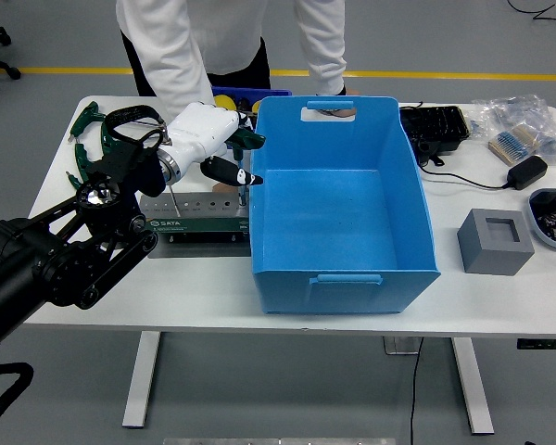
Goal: Lift tool from toolbox,place it in box,lift tool from toolbox,place it in box
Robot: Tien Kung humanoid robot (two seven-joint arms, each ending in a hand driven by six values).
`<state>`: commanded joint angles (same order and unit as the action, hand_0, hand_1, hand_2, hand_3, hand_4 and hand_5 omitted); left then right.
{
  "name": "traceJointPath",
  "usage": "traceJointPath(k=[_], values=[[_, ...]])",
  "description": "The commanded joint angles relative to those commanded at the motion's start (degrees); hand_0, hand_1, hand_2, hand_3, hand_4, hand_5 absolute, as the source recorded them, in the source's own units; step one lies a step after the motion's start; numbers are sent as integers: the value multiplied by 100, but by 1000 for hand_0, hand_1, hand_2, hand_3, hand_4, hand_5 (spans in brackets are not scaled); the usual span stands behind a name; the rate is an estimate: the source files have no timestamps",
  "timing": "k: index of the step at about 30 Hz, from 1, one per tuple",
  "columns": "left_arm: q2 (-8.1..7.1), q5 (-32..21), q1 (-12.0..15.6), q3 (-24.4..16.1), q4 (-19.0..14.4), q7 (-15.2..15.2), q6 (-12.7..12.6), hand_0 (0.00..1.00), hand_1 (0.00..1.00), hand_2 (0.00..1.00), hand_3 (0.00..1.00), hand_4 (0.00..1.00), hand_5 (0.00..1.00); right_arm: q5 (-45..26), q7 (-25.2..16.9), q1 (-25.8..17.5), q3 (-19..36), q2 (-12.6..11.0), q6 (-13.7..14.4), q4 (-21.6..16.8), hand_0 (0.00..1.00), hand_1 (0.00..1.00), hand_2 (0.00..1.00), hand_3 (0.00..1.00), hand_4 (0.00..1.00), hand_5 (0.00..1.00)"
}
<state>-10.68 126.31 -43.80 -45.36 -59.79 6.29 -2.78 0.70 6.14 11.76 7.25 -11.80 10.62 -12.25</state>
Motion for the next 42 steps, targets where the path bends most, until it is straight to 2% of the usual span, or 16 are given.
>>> traceJointPath(k=[1, 6, 7, 12, 13, 24, 25, 30, 31, 36, 37, 42], values=[[0, 13, -9, 16, 15, 1, -25, 489, 402, 389, 488, 998, 617, -1, 0, 2, -2, -2, -1, -1, 711, 695, 736, 599, 832, 721], [-16, 131, -40, 75, 63, 13, -155, 489, 402, 389, 488, 998, 617, -27, -7, 4, -13, -4, 0, -2, 711, 695, 736, 599, 832, 721], [-22, 177, -46, 91, 66, 19, -181, 428, 299, 300, 387, 998, 624, -38, -10, 7, -20, -6, 0, -2, 710, 695, 736, 599, 832, 721], [-44, 259, -69, 145, 87, 36, -272, 428, 299, 300, 387, 998, 624, -63, -19, 20, -38, -11, -3, 0, 710, 695, 736, 599, 832, 721], [-46, 270, -74, 152, 99, 36, -286, 398, 252, 242, 310, 998, 637, -67, -20, 22, -40, -12, -3, 1, 710, 695, 736, 598, 832, 721], [-30, 310, -141, 258, 340, 177, -229, 383, 246, 239, 300, 998, 650, -85, -28, 42, -55, -27, -3, 7, 711, 695, 735, 598, 832, 721], [-27, 307, -148, 266, 357, 184, -234, 344, 218, 213, 272, 998, 669, -92, -30, 44, -58, -29, -3, 7, 710, 695, 735, 599, 832, 722], [-15, 280, -175, 298, 414, 203, -308, 344, 218, 213, 272, 998, 669, -97, -33, 50, -61, -32, -2, 7, 710, 695, 735, 599, 832, 722], [-14, 278, -181, 306, 421, 207, -323, 296, 160, 166, 217, 998, 672, -100, -34, 51, -62, -33, -1, 8, 710, 693, 735, 598, 831, 722], [-11, 227, -198, 343, 478, 238, -374, 296, 160, 166, 217, 998, 672, -75, -28, 55, -52, -34, -2, 8, 710, 693, 735, 598, 831, 722], [-11, 209, -199, 345, 493, 240, -383, 238, 116, 136, 182, 998, 676, -77, -28, 54, -51, -34, -2, 9, 710, 694, 735, 598, 831, 722], [-10, 111, -199, 345, 550, 242, -451, 238, 116, 136, 182, 998, 676, -77, -27, 52, -51, -33, -1, 10, 710, 694, 735, 598, 831, 722]])
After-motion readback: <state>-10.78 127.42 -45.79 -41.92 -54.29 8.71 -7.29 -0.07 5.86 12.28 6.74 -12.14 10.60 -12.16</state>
